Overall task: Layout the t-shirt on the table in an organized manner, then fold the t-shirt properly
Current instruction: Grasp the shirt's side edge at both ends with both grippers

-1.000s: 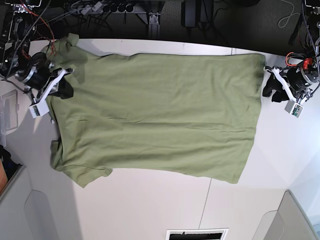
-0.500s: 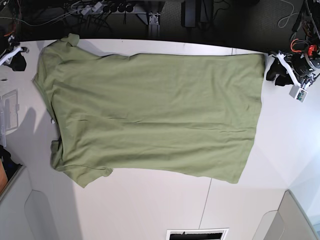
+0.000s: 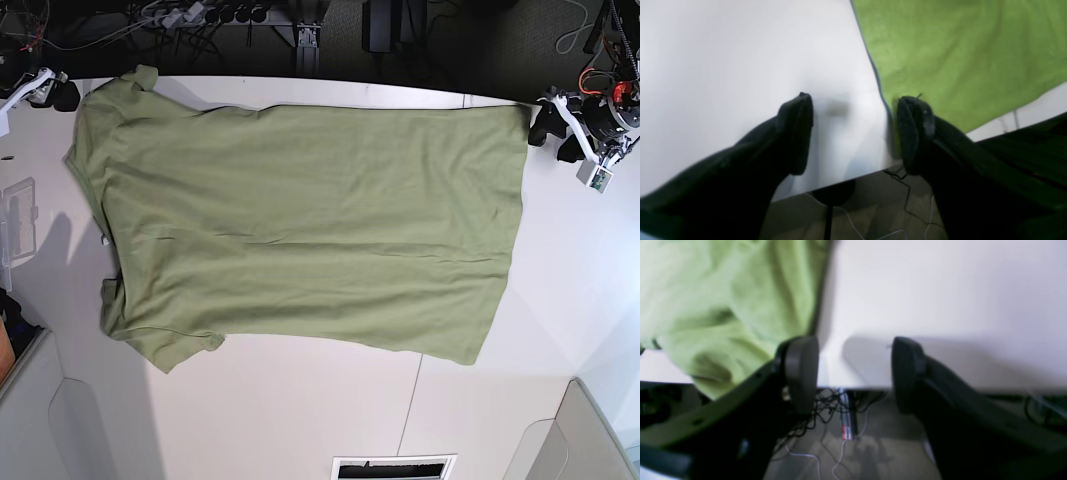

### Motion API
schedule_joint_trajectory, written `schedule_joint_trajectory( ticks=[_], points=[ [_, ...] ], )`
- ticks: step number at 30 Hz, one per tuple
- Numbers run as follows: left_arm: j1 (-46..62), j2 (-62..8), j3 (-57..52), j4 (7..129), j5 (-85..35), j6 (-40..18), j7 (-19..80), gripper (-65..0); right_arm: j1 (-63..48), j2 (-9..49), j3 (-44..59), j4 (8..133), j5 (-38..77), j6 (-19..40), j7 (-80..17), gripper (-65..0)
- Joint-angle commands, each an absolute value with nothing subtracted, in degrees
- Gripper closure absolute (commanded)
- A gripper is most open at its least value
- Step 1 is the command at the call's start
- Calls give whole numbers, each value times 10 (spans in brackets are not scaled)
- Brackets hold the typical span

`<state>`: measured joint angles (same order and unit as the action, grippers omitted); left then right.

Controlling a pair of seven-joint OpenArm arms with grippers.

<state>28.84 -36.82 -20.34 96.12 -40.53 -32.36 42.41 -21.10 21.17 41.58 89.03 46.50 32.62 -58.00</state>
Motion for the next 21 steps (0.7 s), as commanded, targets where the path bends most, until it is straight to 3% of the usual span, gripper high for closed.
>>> schedule_joint_trajectory(
  ticks=[1,8,17,21],
  points=[
    [288,-374,-210,963,-409,-322,416,-420,-213,219,405,889,466,332,-587,-349],
    [288,-371,-210,913,-407,-329,423,-420,-213,218,338,891,495,332,-594,-349],
    [289,-371,-210,912,-473,-398,468,-419,-215,217,335,904,545,332,-657,-347],
    [289,-371,-209,912,-487,-400,474,-419,-215,217,335,918,547,333,-658,-342]
  ],
)
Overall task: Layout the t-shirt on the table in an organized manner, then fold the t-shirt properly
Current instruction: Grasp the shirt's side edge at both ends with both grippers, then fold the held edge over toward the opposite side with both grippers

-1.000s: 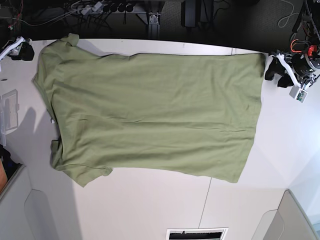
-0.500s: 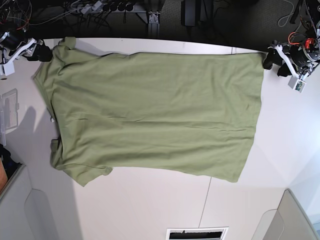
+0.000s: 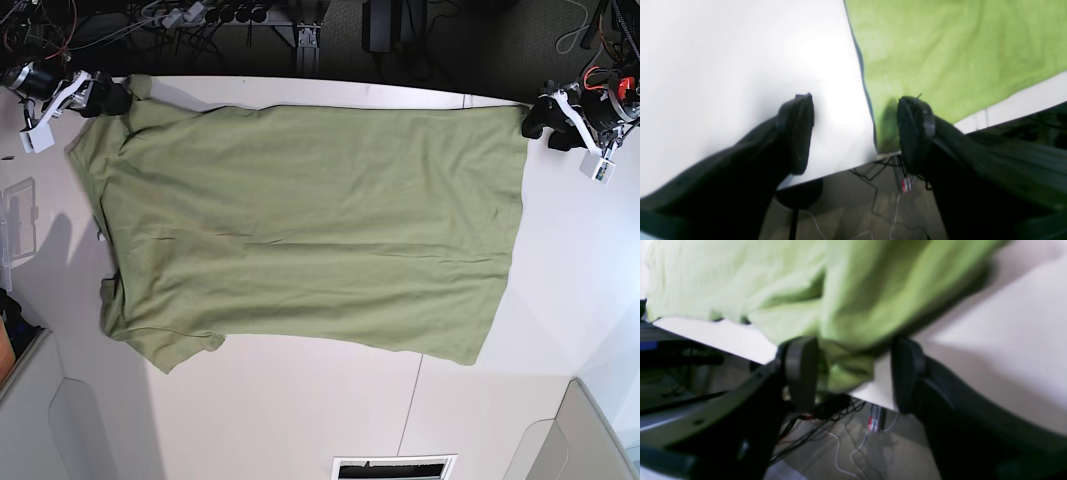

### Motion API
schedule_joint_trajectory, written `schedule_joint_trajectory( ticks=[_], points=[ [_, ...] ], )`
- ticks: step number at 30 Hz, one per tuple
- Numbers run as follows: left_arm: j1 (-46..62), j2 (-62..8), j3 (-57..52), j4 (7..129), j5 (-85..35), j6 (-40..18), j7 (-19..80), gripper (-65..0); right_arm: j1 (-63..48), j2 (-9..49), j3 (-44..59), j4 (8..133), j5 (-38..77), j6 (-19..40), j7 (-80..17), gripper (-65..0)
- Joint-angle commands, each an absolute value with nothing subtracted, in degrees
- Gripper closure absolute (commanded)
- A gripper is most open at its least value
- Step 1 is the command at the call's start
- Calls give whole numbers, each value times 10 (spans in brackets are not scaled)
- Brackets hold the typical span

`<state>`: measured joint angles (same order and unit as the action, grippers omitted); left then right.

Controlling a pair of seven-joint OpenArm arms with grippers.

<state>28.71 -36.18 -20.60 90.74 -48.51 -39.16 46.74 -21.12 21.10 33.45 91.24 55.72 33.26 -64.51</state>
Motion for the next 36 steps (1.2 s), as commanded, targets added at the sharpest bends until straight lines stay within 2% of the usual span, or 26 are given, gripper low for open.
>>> schedule_joint_trajectory(
  ticks=[1,2,5,6,8,9,13,16,18,23,26,27,31,32,36],
  points=[
    [289,-371,-209,912,-487,-400,474,-419,-215,217,335,919,548,333,-658,-313],
    [289,-371,-208,912,-486,-400,474,-419,-215,217,335,919,552,333,-658,-261],
    [289,-371,-204,912,-486,-400,474,-418,-214,217,335,919,561,333,-649,-48],
    [289,-371,-203,912,-486,-400,474,-418,-214,217,335,919,561,332,-642,0],
    [289,-371,-200,912,-486,-400,471,-408,-214,217,335,919,559,333,-636,0],
    [289,-371,-198,912,-486,-400,467,-375,-214,217,335,919,559,333,-636,0],
    [289,-371,-198,912,-487,-400,459,-123,-214,217,335,919,561,335,-636,0],
    [289,-372,-198,912,-487,-400,466,-33,-213,217,335,919,566,335,-636,0],
    [289,-372,-198,912,-496,-400,468,0,-212,217,335,919,566,335,-636,0],
    [289,-372,-198,914,-605,-400,484,0,-211,217,335,919,566,335,-636,0],
    [288,-372,-198,914,-621,-400,485,-4,-211,217,335,919,566,335,-636,0],
    [288,-372,-198,914,-621,-400,485,-48,-211,218,335,919,566,335,-636,0],
    [288,-371,-198,914,-623,-400,485,-347,-211,217,335,919,566,335,-636,0],
    [288,-372,-198,914,-625,-400,485,-383,-211,217,335,919,566,335,-636,0],
    [288,-372,-198,914,-654,-400,505,-389,-211,217,335,919,566,335,-636,0]
  ],
)
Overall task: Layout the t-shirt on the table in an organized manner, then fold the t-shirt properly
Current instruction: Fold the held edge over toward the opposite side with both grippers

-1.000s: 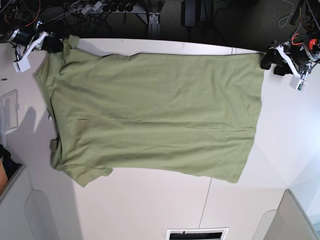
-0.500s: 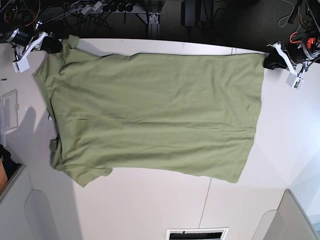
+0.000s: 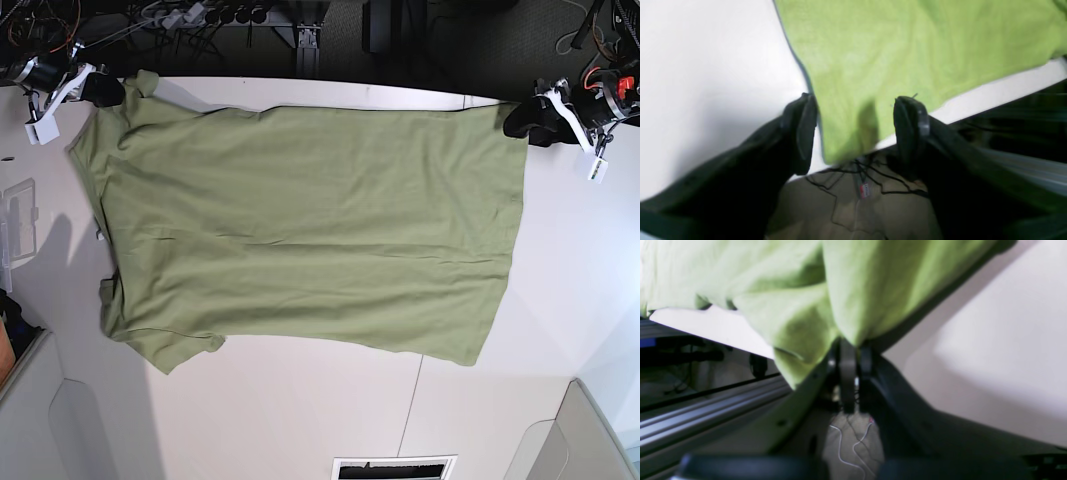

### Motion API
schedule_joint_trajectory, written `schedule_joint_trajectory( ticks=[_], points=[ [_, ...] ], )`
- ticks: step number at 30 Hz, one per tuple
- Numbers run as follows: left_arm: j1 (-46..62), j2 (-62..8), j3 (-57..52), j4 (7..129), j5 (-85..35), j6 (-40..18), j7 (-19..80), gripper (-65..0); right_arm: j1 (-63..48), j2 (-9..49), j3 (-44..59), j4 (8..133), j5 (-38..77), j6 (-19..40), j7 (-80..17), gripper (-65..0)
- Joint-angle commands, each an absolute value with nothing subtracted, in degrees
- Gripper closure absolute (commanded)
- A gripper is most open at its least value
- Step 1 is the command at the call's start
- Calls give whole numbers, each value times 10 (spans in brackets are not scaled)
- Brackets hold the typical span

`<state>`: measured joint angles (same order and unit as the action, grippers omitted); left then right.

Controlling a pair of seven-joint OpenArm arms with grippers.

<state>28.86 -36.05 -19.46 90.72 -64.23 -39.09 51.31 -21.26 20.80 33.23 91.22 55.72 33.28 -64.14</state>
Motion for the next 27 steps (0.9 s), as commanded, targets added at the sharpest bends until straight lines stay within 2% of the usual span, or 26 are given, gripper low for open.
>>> schedule_joint_trajectory(
  ticks=[1,5,6,10,14,22,27],
  points=[
    [288,-371,-198,914,-667,-400,514,-389,-211,217,335,919,566,335,-636,0],
    [288,-368,-198,914,-625,-400,508,-384,-211,217,335,919,566,335,-636,0],
    [288,-366,-198,914,-614,-400,508,-364,-211,217,335,919,566,335,-636,0],
    [289,-349,-196,914,-615,-400,508,-232,-206,217,335,919,566,335,-636,0],
    [288,-347,-190,915,-622,-400,508,0,-206,218,335,919,588,342,-637,0],
    [285,-362,-237,956,-656,-400,499,0,-201,221,342,972,594,343,-638,0],
    [262,-362,-265,968,-646,-400,495,0,-158,221,356,987,584,344,-634,0]
  ],
)
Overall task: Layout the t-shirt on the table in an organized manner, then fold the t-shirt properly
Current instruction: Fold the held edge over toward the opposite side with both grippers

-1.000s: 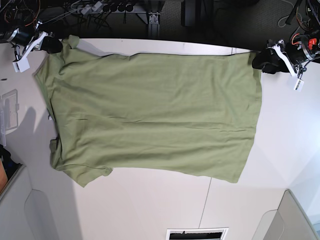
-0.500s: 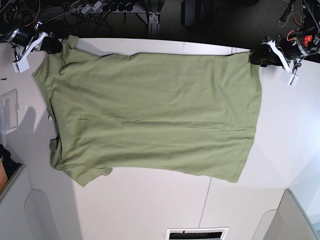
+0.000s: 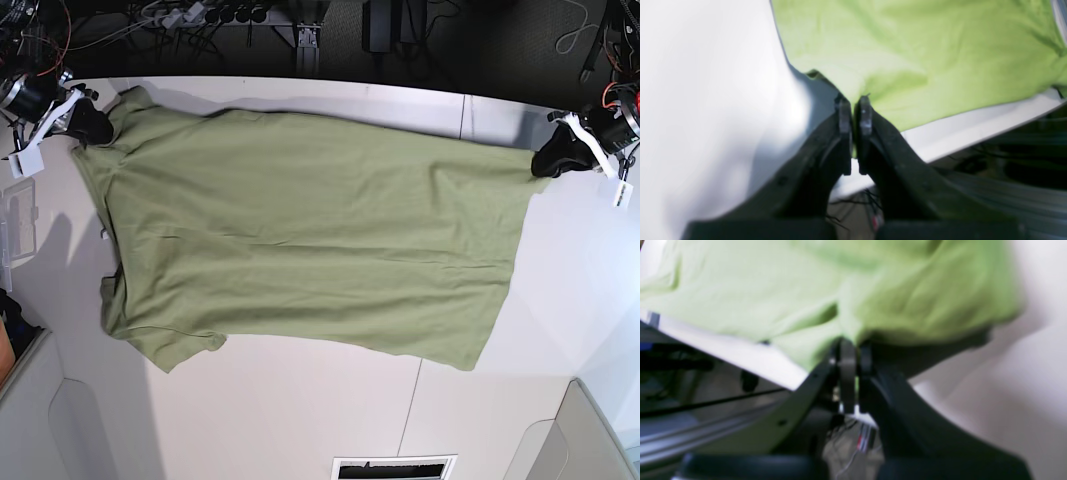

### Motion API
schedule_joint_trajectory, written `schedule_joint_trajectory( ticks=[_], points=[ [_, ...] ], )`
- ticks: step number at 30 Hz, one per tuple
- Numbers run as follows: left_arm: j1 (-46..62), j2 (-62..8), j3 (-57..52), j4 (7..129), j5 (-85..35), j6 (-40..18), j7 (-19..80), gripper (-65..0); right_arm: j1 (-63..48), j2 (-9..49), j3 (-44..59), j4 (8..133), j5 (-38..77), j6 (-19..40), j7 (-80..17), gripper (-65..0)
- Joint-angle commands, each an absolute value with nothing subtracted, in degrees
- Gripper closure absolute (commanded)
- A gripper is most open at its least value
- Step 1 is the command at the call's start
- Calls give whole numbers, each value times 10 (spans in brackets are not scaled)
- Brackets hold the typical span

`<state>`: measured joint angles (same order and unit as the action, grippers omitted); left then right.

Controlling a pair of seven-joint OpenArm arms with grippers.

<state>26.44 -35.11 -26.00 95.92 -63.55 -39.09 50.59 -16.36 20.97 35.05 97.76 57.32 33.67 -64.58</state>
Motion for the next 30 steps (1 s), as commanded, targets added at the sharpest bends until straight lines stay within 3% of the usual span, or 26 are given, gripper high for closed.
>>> schedule_joint_trajectory(
  ticks=[1,10,24,29,30],
  points=[
    [256,-362,-262,968,-637,-400,494,0,-148,221,356,987,574,343,-630,0],
    [171,-362,-181,961,-479,-400,406,0,-54,220,355,958,526,343,-610,0],
    [19,-350,-78,794,-422,-400,370,-6,71,219,345,790,459,343,-555,0],
    [21,-351,-74,782,-422,-400,371,-234,84,218,329,761,458,343,-555,-4],
    [20,-351,-74,782,-422,-400,371,-246,84,218,328,761,458,341,-556,-77]
  ],
)
